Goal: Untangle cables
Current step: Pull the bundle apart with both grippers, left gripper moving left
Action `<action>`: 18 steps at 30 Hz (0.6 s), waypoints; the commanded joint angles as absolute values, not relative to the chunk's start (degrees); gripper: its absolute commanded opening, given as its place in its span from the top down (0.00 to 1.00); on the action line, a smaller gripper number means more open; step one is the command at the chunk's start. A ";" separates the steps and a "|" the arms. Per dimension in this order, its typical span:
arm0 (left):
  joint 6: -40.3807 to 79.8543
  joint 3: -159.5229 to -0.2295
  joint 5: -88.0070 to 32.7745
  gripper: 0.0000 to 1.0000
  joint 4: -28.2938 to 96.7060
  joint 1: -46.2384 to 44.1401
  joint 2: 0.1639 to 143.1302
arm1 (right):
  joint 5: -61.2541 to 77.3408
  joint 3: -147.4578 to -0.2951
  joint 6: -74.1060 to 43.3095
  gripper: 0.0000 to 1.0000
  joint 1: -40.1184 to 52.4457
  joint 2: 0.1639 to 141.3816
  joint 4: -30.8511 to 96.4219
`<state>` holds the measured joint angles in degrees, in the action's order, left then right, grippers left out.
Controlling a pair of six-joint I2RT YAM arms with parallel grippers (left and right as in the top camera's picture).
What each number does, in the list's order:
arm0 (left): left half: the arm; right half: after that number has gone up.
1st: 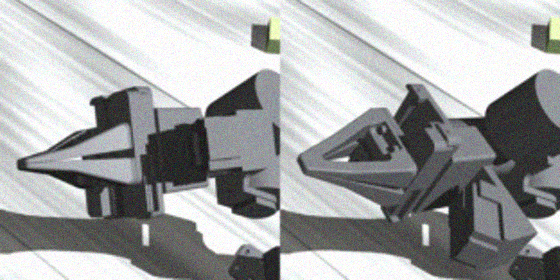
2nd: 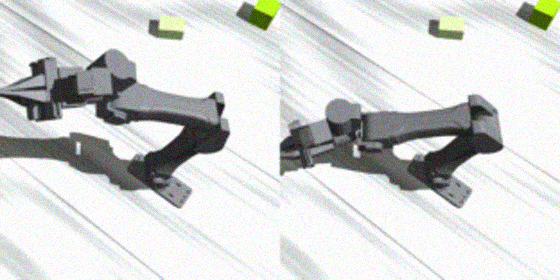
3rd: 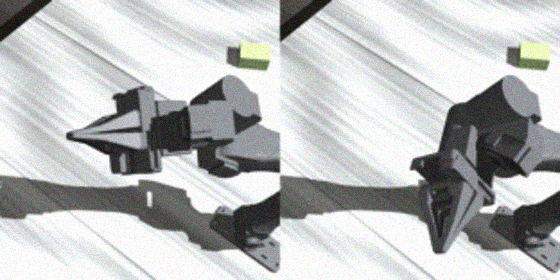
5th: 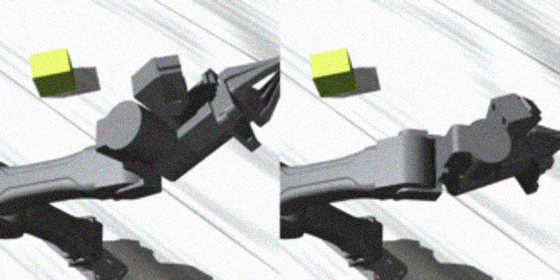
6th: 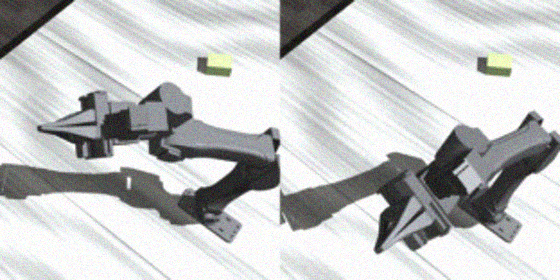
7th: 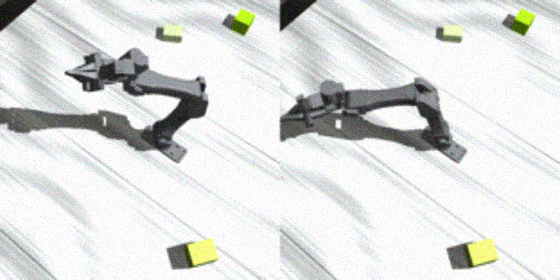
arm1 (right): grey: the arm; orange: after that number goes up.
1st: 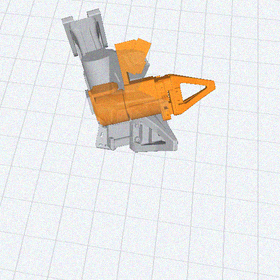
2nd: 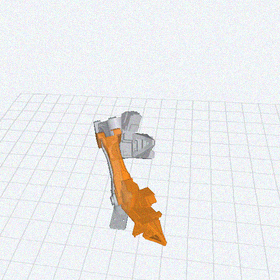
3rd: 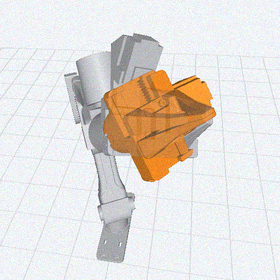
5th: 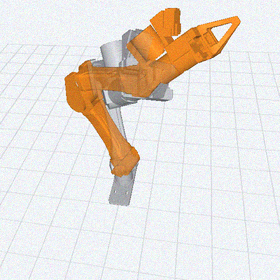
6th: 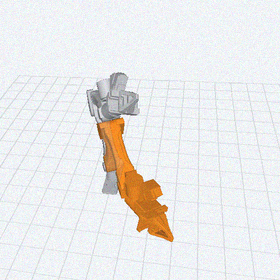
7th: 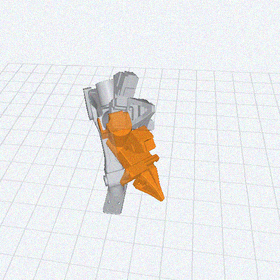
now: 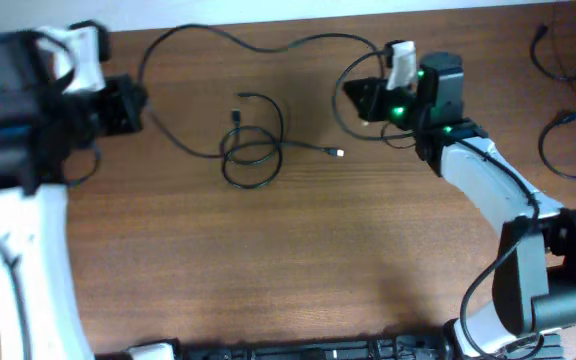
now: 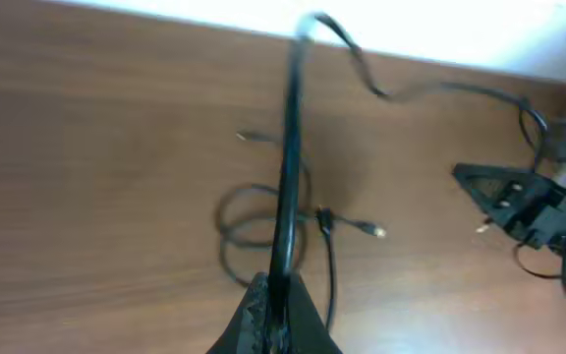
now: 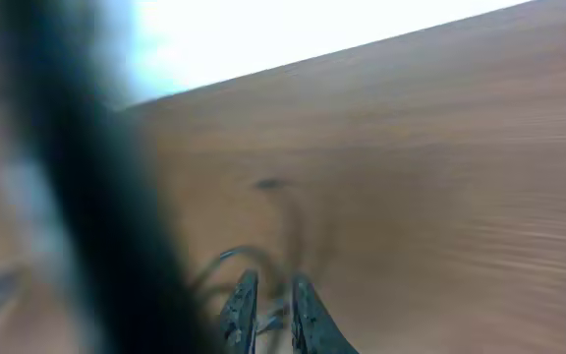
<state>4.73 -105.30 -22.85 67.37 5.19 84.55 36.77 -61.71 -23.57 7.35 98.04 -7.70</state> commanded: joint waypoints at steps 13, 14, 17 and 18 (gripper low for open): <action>36.10 -105.80 -28.49 1.00 60.69 -10.76 105.97 | 46.09 -61.82 -12.01 0.90 25.80 97.51 -11.33; 34.94 -105.80 -23.24 1.00 62.11 -10.72 105.97 | 46.35 -61.82 -12.03 0.91 25.69 97.47 -11.33; 29.78 -105.80 -17.69 1.00 65.25 -10.72 105.97 | 54.59 -61.84 -12.43 0.91 23.64 97.47 -12.84; 27.46 -105.80 -17.76 1.00 65.41 -10.72 105.97 | 53.39 -61.84 -12.40 0.91 22.96 97.49 -12.60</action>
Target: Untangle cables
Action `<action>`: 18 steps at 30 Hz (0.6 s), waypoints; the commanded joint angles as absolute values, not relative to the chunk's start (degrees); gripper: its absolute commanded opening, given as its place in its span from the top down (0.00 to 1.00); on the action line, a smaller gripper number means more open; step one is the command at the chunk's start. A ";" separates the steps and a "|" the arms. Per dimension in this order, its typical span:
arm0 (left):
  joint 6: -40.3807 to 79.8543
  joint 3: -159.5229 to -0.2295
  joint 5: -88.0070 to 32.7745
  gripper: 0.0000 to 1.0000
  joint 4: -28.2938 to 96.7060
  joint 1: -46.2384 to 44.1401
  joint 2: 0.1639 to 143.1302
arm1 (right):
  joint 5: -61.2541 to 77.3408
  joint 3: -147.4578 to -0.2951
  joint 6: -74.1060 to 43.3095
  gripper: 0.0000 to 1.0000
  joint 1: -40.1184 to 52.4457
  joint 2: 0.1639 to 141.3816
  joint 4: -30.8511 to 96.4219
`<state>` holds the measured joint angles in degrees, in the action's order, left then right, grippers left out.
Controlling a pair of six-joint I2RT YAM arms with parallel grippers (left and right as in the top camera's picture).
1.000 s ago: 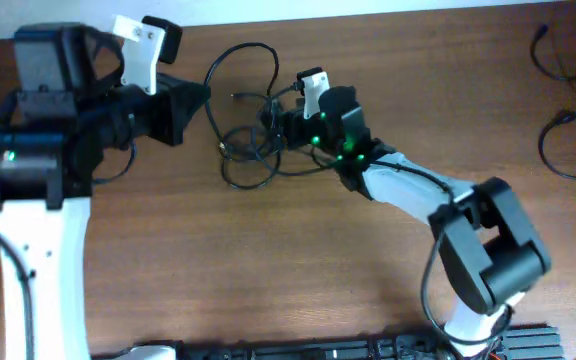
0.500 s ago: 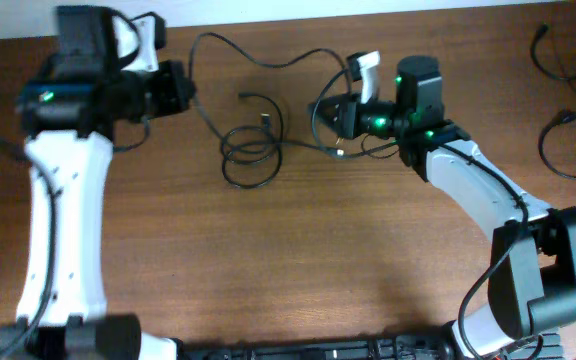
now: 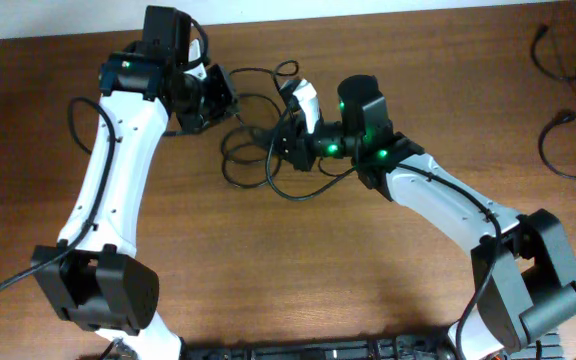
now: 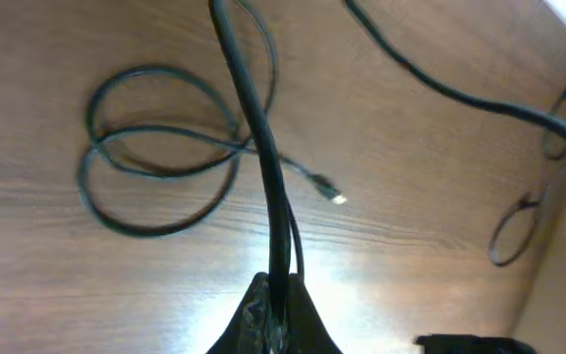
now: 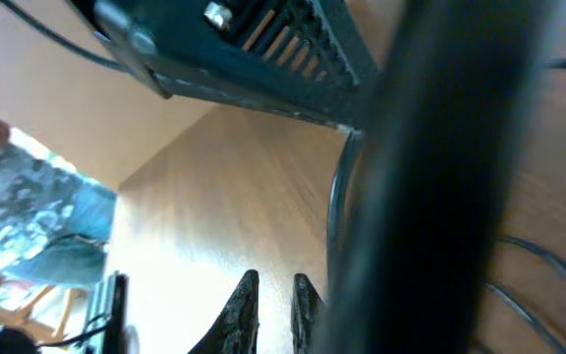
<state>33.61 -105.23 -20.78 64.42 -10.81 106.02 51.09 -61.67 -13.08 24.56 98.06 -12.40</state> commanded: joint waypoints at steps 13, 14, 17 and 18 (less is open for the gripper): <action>21.37 -105.80 -18.50 1.00 63.70 -11.46 105.97 | 45.87 -61.82 -8.80 0.84 26.20 97.82 -5.30; 21.78 -105.80 -18.11 1.00 63.68 -11.46 105.97 | 45.93 -61.82 -8.80 0.83 26.26 97.82 -5.30; 25.78 -105.80 -18.39 1.00 63.64 -11.57 105.97 | 46.02 -61.82 -8.80 0.81 26.26 97.82 -5.30; 26.06 -105.80 -19.46 1.00 63.46 -11.79 105.97 | 45.98 -61.82 -8.78 0.81 26.26 97.82 -5.30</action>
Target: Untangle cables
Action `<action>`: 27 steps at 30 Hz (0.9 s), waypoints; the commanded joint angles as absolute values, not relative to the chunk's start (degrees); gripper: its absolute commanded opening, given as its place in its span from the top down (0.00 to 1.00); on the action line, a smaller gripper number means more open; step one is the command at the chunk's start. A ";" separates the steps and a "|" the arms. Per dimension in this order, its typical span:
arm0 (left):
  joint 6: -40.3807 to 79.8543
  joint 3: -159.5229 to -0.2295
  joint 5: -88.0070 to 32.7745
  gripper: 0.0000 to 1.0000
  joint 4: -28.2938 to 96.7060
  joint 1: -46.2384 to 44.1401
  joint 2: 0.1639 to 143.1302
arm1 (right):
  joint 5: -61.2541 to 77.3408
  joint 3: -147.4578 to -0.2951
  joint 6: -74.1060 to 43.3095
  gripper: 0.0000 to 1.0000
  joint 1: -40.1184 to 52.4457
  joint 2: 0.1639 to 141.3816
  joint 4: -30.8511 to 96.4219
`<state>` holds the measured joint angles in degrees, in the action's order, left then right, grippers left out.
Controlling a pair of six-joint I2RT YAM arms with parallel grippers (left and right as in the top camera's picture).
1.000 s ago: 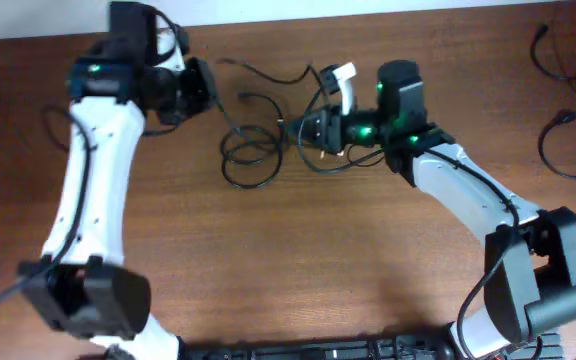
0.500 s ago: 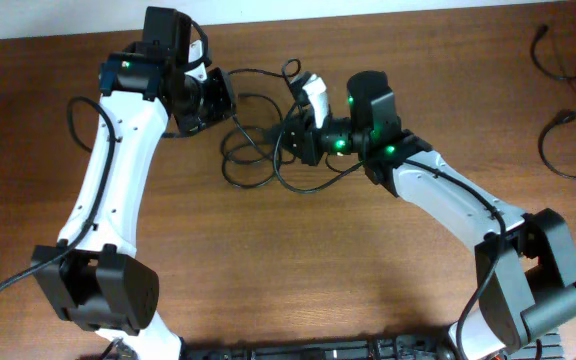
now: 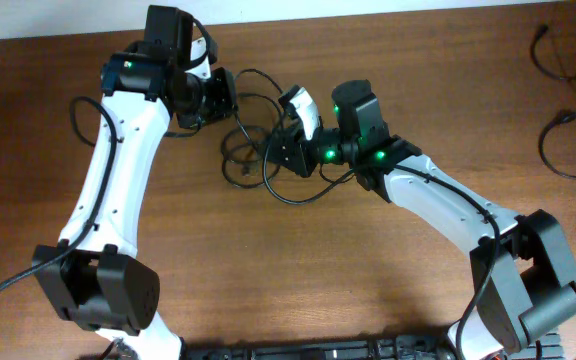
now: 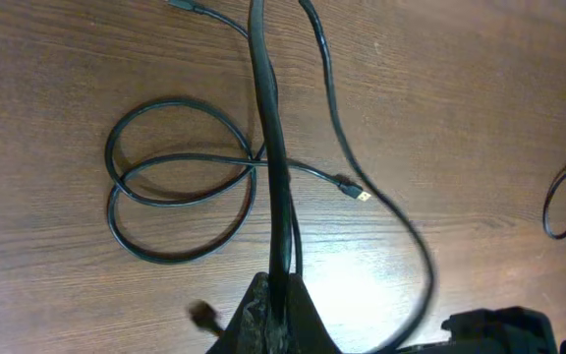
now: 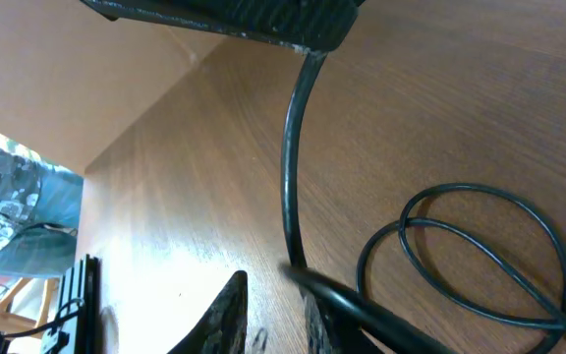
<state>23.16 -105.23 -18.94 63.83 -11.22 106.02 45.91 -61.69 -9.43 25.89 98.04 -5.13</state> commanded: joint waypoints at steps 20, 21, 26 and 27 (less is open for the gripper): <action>26.06 -105.80 -10.44 0.01 65.60 -15.62 105.97 | 16.99 -61.82 1.52 0.96 -7.53 85.54 9.98; 26.04 -105.80 -10.37 0.01 65.60 -15.62 105.97 | 6.68 -61.82 4.16 0.96 -8.45 89.43 5.89; 26.06 -105.80 -9.78 0.01 65.63 -15.62 105.97 | -2.20 -61.82 5.76 0.96 -12.80 111.96 -16.99; 26.06 -105.80 -9.78 0.01 65.63 -15.62 105.97 | -2.20 -61.82 5.74 0.92 -12.84 117.01 -20.95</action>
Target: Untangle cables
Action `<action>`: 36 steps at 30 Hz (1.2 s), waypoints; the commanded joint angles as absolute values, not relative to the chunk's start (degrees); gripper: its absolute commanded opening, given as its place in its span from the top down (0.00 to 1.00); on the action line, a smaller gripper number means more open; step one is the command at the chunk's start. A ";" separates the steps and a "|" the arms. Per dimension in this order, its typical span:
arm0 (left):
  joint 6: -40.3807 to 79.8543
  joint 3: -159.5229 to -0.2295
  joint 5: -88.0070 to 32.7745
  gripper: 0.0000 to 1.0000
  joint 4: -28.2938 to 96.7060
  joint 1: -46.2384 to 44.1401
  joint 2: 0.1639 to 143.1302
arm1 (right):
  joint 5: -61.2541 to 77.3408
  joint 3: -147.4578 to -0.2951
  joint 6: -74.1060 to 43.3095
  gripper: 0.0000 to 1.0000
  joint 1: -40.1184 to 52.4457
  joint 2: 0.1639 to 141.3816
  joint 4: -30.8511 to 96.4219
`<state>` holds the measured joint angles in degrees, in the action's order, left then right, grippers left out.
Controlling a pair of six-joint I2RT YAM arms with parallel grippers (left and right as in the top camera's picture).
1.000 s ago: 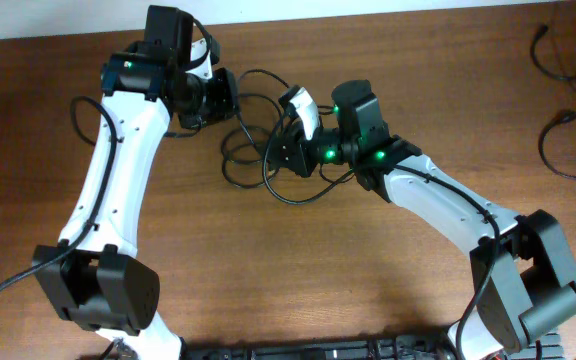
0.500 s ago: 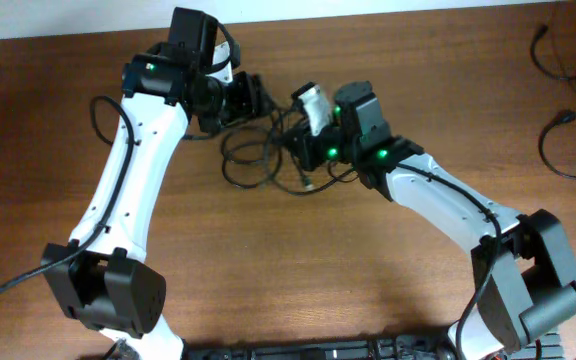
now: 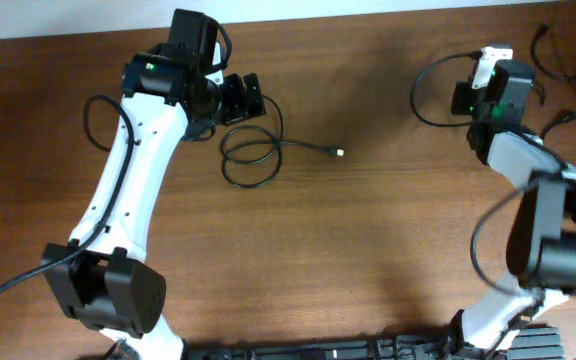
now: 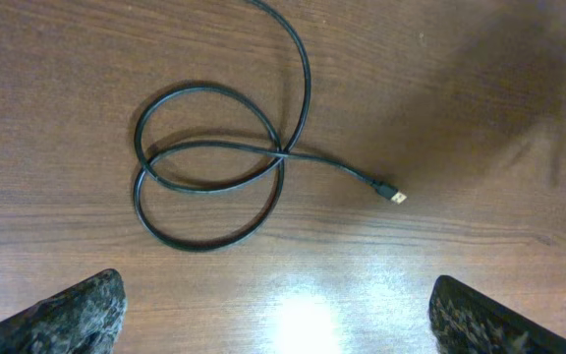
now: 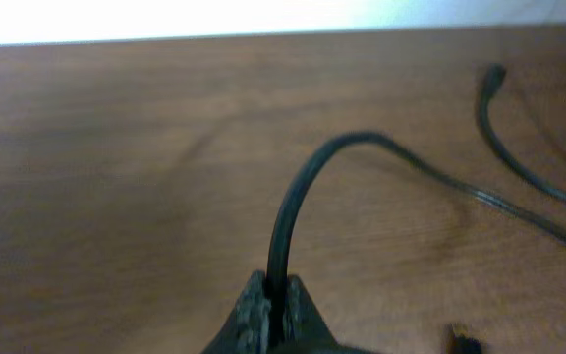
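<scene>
A black cable (image 3: 281, 143) lies coiled in two loops left of the table's middle, its connector end (image 3: 338, 152) pointing right. The left wrist view shows the same coil (image 4: 281, 152) and connector (image 4: 396, 197) lying flat. My left gripper (image 3: 251, 103) hovers just behind the coil; its jaws stand wide apart and hold nothing (image 4: 275, 295). At the far right my right gripper (image 3: 465, 98) is shut on a second black cable (image 5: 285, 216). That cable arcs up from the fingers, and its loop (image 3: 420, 85) hangs to the gripper's left.
More black cables lie at the table's far right (image 3: 560, 55) (image 3: 558, 140), close to my right arm. One of them (image 5: 494, 113) shows in the right wrist view. The table's back edge runs just behind both grippers. A dark rack (image 3: 318, 350) lines the front edge.
My left gripper was shut on a cable above the coil and is now wide open. My right gripper has gone from beside the coil to the far right, shut on the second cable.
First my arms stood far apart, a long cable stretched across the back and the coil between them. Then both grippers were together at the coil, with cable heaped over it. Now the coil lies alone and the second cable is at the right.
</scene>
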<state>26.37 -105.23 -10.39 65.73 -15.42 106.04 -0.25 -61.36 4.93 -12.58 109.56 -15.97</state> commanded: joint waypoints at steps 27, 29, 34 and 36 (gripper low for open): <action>26.04 -105.80 -9.63 0.01 65.60 -15.62 105.97 | 27.20 -66.65 -15.53 0.01 20.51 101.86 21.37; 26.02 -105.80 -8.54 0.01 62.26 -15.20 105.95 | 20.29 -66.65 -15.53 0.01 28.03 104.36 13.43; 26.06 -105.86 6.92 0.01 69.76 -4.19 102.83 | 19.64 -67.07 -9.91 0.26 37.45 110.02 1.48; 26.63 -105.86 6.90 0.01 74.04 3.38 102.50 | 22.46 -70.78 -9.87 0.26 37.87 111.83 3.81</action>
<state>26.35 -105.32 4.01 70.74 -3.11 105.56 19.81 -66.65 -11.38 37.76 109.86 2.20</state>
